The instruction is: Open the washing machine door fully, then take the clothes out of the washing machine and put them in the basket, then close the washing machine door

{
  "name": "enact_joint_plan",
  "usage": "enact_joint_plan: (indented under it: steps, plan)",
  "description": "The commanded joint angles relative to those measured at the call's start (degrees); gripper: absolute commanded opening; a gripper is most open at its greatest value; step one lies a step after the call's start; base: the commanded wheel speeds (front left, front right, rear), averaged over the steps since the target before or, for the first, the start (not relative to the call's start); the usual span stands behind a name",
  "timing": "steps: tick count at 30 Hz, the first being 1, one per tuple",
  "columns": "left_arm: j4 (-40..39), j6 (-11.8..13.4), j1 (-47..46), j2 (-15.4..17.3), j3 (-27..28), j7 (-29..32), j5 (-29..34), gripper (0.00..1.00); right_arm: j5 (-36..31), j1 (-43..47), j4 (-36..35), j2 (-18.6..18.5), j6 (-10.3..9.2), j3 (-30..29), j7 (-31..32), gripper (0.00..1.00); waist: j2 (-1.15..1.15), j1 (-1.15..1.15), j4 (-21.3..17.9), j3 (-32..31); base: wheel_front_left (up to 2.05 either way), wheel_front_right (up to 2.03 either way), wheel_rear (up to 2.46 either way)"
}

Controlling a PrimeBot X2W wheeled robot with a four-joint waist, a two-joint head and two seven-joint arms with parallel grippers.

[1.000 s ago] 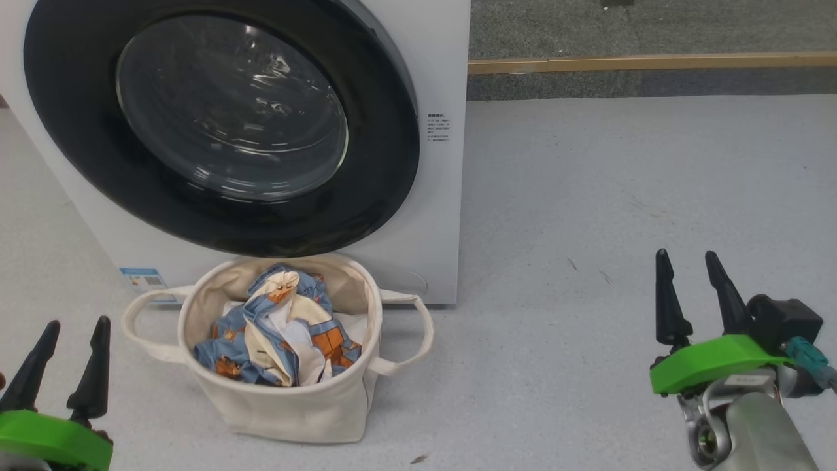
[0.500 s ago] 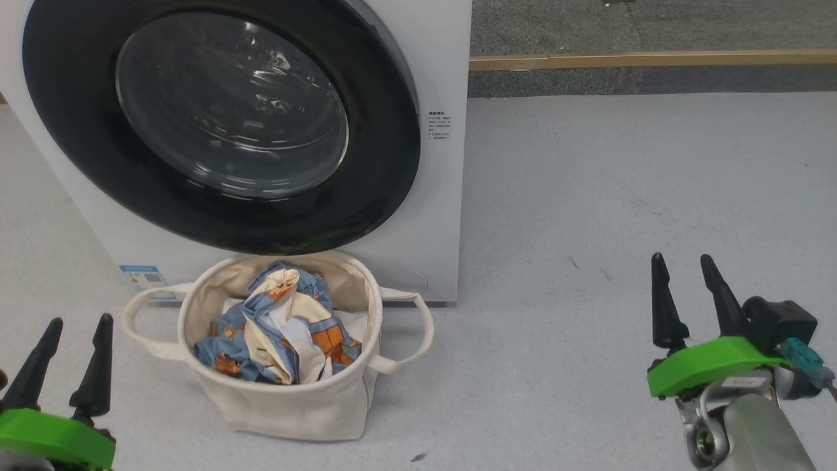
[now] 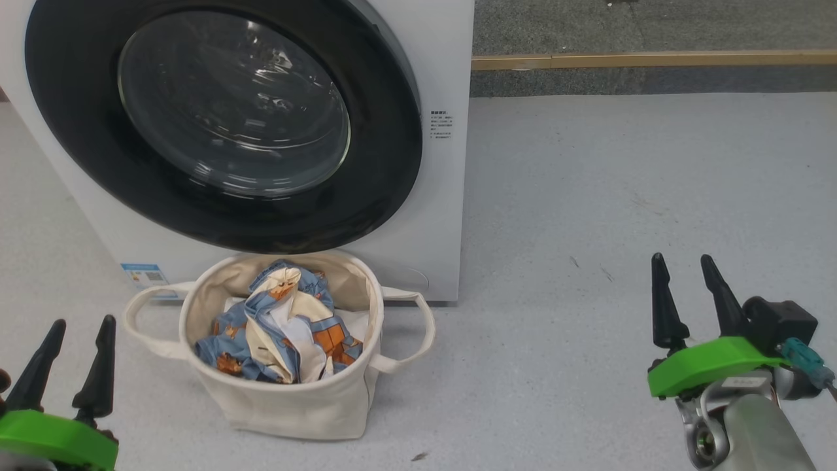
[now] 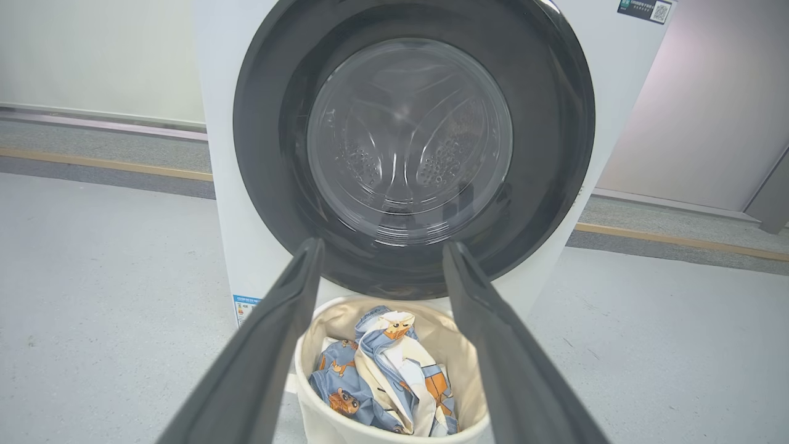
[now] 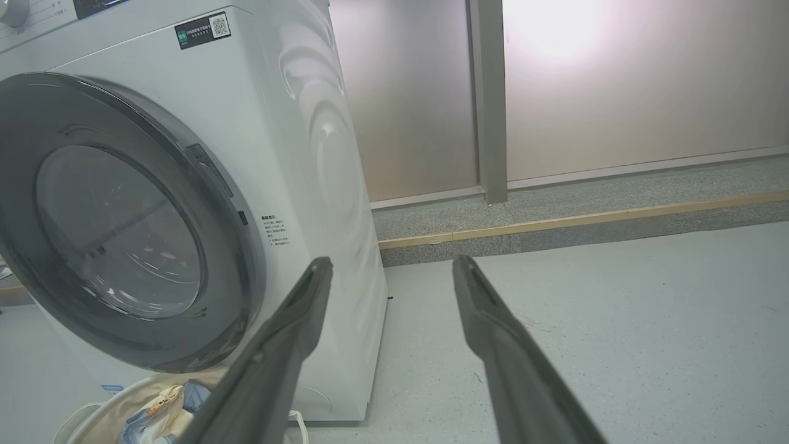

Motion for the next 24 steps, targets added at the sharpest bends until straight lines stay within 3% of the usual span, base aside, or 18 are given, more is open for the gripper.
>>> enact_joint_plan:
  steps: [1,14,15,19,24]
  plan:
    - [-1.6,-0.3,-2.2,2.1,2.6,-0.7,0.6,1.0,-0.2,-2.3,-1.8,-0.1,0.4,1.1,-0.7,1.0,0.0,0.0,0.0,0.0,0.0,0.0,0.0]
    - [-1.7,-0.3,-2.3,2.0,3.1,-0.7,0.3,1.0,-0.2,-2.6,-1.5,0.0,0.4,1.1,-0.7,1.0,0.0,0.0,0.2,0.3,0.0,0.0,0.0]
    - [0.4,0.1,0.1,-0.6,0.2,0.1,0.0,0.0,0.0,0.1,0.7,0.0,0.0,-0.1,0.1,0.0,0.0,0.0,0.2,0.3,0.0,0.0,0.0]
    - [2.9,0.1,2.7,-3.9,-1.5,0.2,-0.2,0.0,0.2,3.2,4.2,0.5,0.0,0.0,0.2,0.0,0.0,0.0,0.2,0.4,0.0,0.0,0.0]
    - [2.5,0.1,2.7,-4.9,-0.8,1.0,-2.2,0.0,3.3,3.2,3.9,0.5,0.02,-0.4,1.3,0.0,0.0,0.1,0.4,0.4,0.0,0.0,0.0]
